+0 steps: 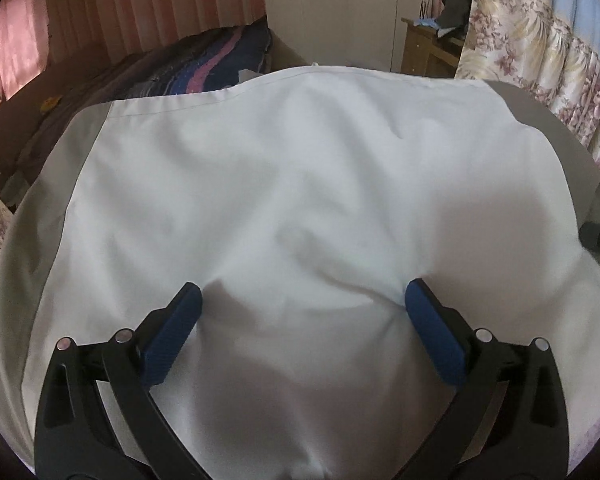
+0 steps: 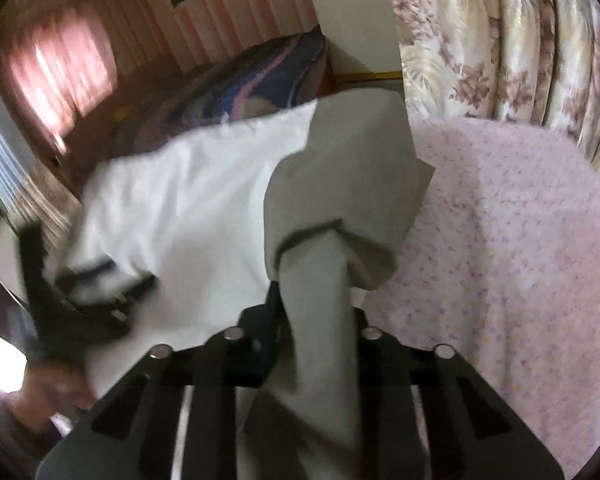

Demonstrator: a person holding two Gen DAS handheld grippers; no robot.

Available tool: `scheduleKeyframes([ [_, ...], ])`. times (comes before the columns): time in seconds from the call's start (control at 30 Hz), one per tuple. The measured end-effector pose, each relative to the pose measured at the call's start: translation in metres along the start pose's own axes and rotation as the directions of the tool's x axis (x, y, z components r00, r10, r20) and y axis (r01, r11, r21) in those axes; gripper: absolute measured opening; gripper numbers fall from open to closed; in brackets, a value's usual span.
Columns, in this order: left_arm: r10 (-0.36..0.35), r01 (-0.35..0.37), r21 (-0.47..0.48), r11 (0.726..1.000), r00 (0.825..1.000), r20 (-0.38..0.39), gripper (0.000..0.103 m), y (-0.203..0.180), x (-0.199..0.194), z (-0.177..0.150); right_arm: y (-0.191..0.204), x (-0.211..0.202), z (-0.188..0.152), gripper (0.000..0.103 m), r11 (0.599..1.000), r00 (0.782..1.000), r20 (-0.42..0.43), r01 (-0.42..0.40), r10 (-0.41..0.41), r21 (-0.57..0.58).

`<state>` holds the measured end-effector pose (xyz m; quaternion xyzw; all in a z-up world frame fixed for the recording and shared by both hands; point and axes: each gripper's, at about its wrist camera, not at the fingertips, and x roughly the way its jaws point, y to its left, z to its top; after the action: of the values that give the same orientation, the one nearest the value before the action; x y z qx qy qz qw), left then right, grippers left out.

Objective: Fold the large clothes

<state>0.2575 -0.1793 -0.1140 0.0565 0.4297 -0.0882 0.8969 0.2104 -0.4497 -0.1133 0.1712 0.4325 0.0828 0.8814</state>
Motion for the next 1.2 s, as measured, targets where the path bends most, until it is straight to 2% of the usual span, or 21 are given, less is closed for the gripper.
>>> scheduleKeyframes([
  [0.07,-0.005,0.005,-0.003,1.000,1.000,0.005,0.100,0.000,0.000,-0.001,-0.005,-0.008,0.005,0.014,0.993,0.996,0.031,-0.088,0.086,0.075],
  [0.2,0.006,-0.006,0.000,1.000,1.000,0.016,0.100,-0.002,0.000,-0.002,0.009,-0.011,0.010,0.011,0.995,0.997,0.031,-0.076,0.074,0.060],
  [0.3,0.002,-0.002,-0.005,1.000,1.000,0.020,0.100,0.001,-0.002,-0.003,0.018,-0.017,0.016,0.010,0.992,0.994,0.052,-0.101,0.098,0.070],
  [0.47,-0.016,0.017,-0.020,1.000,1.000,0.021,0.100,0.004,-0.002,-0.003,0.047,-0.028,0.025,0.008,0.982,0.980,0.137,-0.161,0.147,0.098],
  [0.57,-0.069,0.070,-0.041,0.997,0.998,0.012,0.100,0.011,-0.001,-0.002,0.075,-0.030,0.032,0.007,0.983,0.976,0.148,-0.173,0.162,0.063],
  [0.6,-0.124,0.125,-0.046,0.991,0.992,0.021,0.100,0.018,-0.004,-0.002,0.086,-0.031,0.035,0.007,0.983,0.975,0.147,-0.174,0.166,0.049],
  [0.63,-0.149,0.150,-0.046,0.988,0.988,0.025,0.100,0.023,-0.008,-0.003,0.099,-0.031,0.038,0.007,0.984,0.975,0.147,-0.172,0.165,0.036],
  [0.67,-0.160,0.161,-0.048,0.986,0.987,0.033,0.100,0.031,-0.014,-0.003,0.108,-0.031,0.040,0.007,0.985,0.975,0.146,-0.171,0.166,0.026],
  [0.77,-0.112,0.118,-0.082,0.990,0.990,0.081,0.100,0.071,-0.044,-0.002,0.137,-0.029,0.045,0.007,0.985,0.974,0.145,-0.174,0.173,-0.001],
  [0.97,0.026,0.000,-0.201,0.980,0.992,0.125,0.100,0.179,-0.094,0.005,0.194,-0.007,0.045,0.007,0.981,0.974,0.112,-0.194,0.195,-0.019],
  [1.1,0.005,0.038,-0.283,0.958,0.989,0.149,0.100,0.232,-0.107,-0.011,0.236,0.023,0.039,0.007,0.981,0.979,0.070,-0.191,0.193,-0.030],
  [1.2,0.013,0.039,-0.350,0.936,0.989,0.145,0.100,0.264,-0.110,-0.030,0.275,0.054,0.028,0.006,0.984,0.988,0.017,-0.152,0.154,-0.090],
])
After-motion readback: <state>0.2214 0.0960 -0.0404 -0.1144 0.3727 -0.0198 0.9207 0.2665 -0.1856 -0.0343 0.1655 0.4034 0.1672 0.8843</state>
